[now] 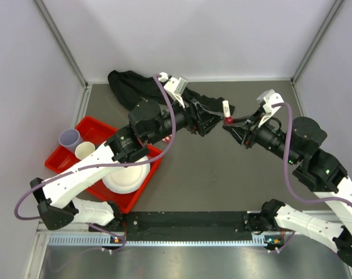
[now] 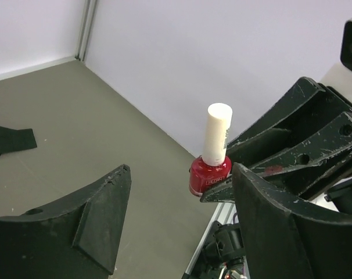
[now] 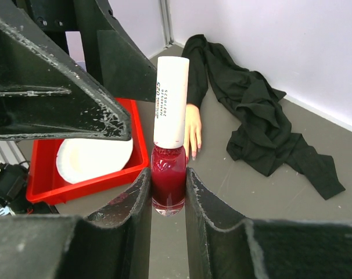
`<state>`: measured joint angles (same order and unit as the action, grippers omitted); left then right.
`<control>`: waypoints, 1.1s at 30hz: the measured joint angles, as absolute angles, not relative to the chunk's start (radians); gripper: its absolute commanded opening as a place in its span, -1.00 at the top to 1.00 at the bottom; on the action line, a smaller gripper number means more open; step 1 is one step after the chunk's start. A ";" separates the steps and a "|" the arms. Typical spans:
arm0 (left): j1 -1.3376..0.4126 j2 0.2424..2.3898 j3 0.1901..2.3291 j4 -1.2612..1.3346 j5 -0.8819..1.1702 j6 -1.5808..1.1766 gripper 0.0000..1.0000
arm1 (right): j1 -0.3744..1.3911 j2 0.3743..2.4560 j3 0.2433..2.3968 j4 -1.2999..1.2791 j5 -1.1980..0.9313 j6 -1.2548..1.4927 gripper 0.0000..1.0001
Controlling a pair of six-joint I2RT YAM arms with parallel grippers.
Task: Paint the nails
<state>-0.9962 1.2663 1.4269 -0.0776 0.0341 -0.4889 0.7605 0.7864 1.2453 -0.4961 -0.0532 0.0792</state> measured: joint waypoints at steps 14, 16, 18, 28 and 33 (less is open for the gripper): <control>-0.997 1.384 1.523 -0.007 0.083 -0.498 0.29 | 0.760 0.785 1.245 -0.496 -0.063 0.079 1.00; -0.997 1.389 1.525 -0.005 0.097 -0.501 0.73 | 0.760 0.784 1.245 -0.501 -0.068 0.079 1.00; -0.999 1.389 1.525 0.001 0.122 -0.500 0.95 | 0.760 0.784 1.245 -0.506 -0.075 0.079 1.00; -0.982 1.372 1.434 0.278 0.505 -0.540 1.00 | 0.756 0.688 1.223 -0.488 -0.255 0.106 1.00; -0.974 1.371 1.279 0.744 0.746 -0.746 1.00 | 0.756 0.647 1.195 -0.418 -0.490 0.219 1.00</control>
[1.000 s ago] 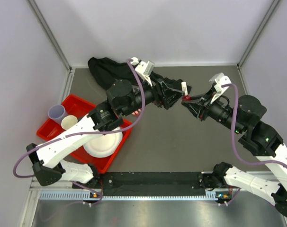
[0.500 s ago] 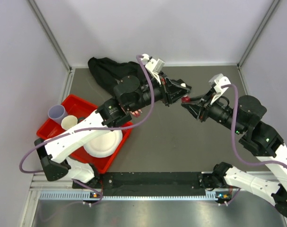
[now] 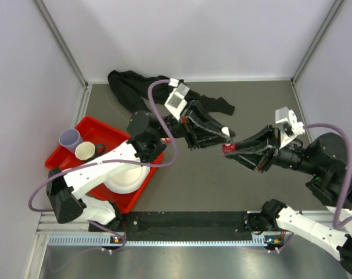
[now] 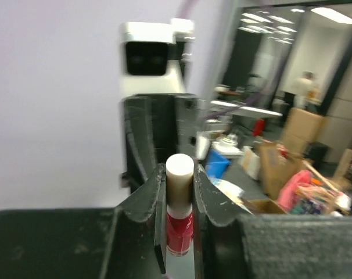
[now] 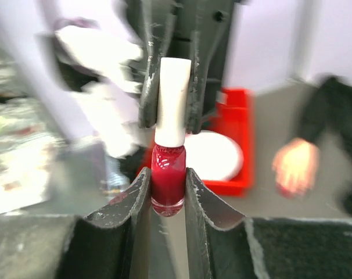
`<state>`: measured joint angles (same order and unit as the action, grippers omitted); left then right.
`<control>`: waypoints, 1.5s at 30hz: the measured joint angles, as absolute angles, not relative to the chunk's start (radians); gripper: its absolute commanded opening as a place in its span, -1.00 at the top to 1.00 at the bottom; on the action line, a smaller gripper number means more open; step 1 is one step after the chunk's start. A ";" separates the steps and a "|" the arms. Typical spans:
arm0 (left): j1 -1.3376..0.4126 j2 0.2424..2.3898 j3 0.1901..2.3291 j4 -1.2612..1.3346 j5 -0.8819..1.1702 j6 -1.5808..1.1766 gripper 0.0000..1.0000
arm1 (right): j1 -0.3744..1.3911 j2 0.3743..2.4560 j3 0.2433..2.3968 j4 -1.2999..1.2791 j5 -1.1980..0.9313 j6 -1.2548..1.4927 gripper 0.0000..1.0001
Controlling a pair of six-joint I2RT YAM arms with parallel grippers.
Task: Paint the nails
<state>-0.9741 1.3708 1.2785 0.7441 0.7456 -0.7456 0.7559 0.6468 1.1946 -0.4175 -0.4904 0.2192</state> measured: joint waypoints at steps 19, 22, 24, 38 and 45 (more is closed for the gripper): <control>-1.019 1.157 1.338 0.273 0.498 -0.479 -0.96 | 0.758 0.683 1.195 -0.344 -0.515 0.230 1.00; -1.018 1.129 1.344 0.181 0.352 -0.445 -0.83 | 0.758 0.692 1.217 -0.392 -0.406 0.163 1.00; -1.018 1.132 1.356 0.124 0.263 -0.445 -0.56 | 0.758 0.705 1.232 -0.414 -0.332 0.125 1.00; -1.016 1.302 1.487 -0.040 0.005 -0.578 -0.54 | 0.758 0.783 1.246 -0.462 -0.072 0.021 1.00; -1.016 1.312 1.491 -0.040 0.000 -0.600 -0.50 | 0.758 0.779 1.246 -0.461 -0.048 0.018 1.00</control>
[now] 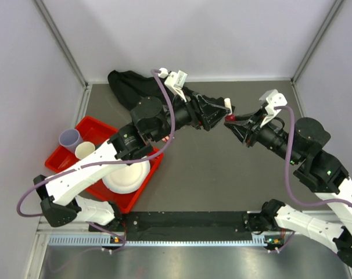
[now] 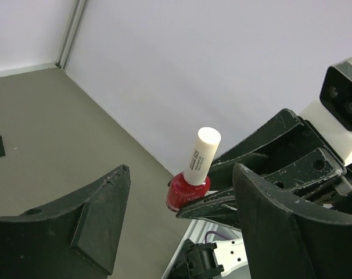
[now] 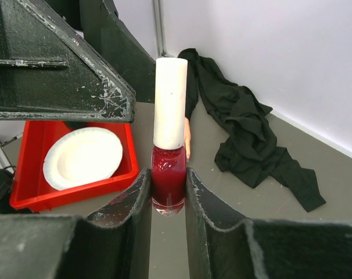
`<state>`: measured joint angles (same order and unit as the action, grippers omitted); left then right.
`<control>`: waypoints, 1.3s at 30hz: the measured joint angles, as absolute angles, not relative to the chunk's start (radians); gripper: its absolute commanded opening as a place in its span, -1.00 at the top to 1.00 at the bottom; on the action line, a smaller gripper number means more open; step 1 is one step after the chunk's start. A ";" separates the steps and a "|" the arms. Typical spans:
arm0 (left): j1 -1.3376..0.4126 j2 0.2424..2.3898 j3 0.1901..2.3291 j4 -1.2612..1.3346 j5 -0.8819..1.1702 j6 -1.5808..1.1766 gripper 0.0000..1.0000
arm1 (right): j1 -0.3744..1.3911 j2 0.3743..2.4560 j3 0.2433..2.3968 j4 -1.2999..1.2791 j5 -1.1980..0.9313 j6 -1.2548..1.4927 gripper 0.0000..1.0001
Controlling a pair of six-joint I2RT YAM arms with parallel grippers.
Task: Paint the nails
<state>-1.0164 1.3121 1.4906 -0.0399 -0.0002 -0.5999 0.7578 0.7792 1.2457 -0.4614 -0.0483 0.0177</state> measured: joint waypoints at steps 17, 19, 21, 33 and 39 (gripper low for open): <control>-1.016 1.360 1.520 -0.032 0.019 -0.587 0.21 | 0.758 0.779 1.246 -0.461 -0.050 0.018 1.00; -1.016 1.380 1.537 -0.029 0.046 -0.566 0.46 | 0.758 0.779 1.245 -0.463 -0.050 0.019 1.00; -1.016 1.391 1.546 -0.019 0.072 -0.547 1.00 | 0.757 0.779 1.245 -0.469 -0.053 0.019 1.00; -0.981 1.370 1.416 0.364 0.654 -0.460 1.00 | 0.754 0.683 1.243 -0.480 -0.334 0.068 1.00; -0.978 1.481 1.341 1.075 0.970 -0.912 1.00 | 0.757 0.677 1.225 -0.359 -0.681 0.202 1.00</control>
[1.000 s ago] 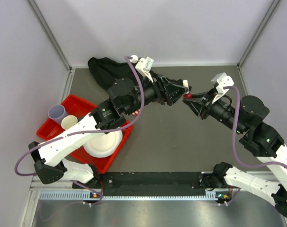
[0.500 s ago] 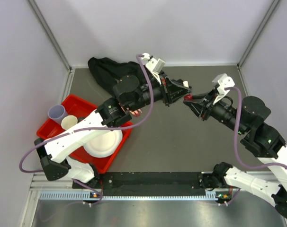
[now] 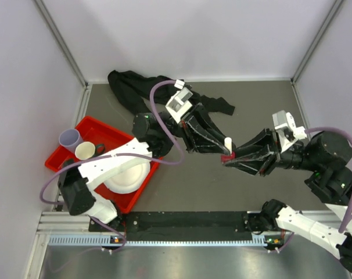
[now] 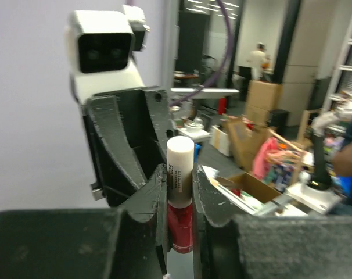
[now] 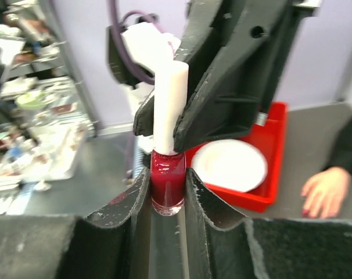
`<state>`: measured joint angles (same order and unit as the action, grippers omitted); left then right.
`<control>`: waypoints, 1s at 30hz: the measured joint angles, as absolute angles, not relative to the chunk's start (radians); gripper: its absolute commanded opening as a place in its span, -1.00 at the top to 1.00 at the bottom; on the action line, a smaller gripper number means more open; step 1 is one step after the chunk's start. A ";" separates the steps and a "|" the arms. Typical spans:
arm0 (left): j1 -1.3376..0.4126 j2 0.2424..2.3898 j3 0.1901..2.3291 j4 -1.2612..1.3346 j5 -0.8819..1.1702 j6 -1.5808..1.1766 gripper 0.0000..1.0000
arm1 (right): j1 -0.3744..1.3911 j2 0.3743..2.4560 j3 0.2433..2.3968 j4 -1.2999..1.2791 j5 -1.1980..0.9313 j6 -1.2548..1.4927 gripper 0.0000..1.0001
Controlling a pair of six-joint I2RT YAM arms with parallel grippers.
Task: Paint the nails
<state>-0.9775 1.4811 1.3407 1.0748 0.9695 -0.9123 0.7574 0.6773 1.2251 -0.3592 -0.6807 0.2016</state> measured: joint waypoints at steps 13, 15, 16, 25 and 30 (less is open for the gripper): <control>-0.963 1.258 1.347 0.308 0.621 -0.492 -0.34 | 0.757 0.731 1.218 -0.392 -0.463 0.140 1.00; -0.962 1.231 1.352 0.212 0.496 -0.435 -0.36 | 0.757 0.752 1.230 -0.417 -0.394 0.104 1.00; -0.962 1.221 1.352 0.177 0.440 -0.418 -0.35 | 0.757 0.764 1.237 -0.426 -0.365 0.089 1.00; -0.963 1.219 1.356 0.043 0.070 -0.393 -0.04 | 0.756 0.859 1.284 -0.478 -0.169 -0.027 1.00; -0.964 1.249 1.359 0.053 0.026 -0.383 -0.17 | 0.756 0.892 1.285 -0.480 -0.110 -0.039 1.00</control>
<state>-0.9642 1.2491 1.3594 0.0528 0.0257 -0.3828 0.7559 0.8917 1.2850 -0.4805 -0.1101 -0.0387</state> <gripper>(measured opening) 0.562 0.232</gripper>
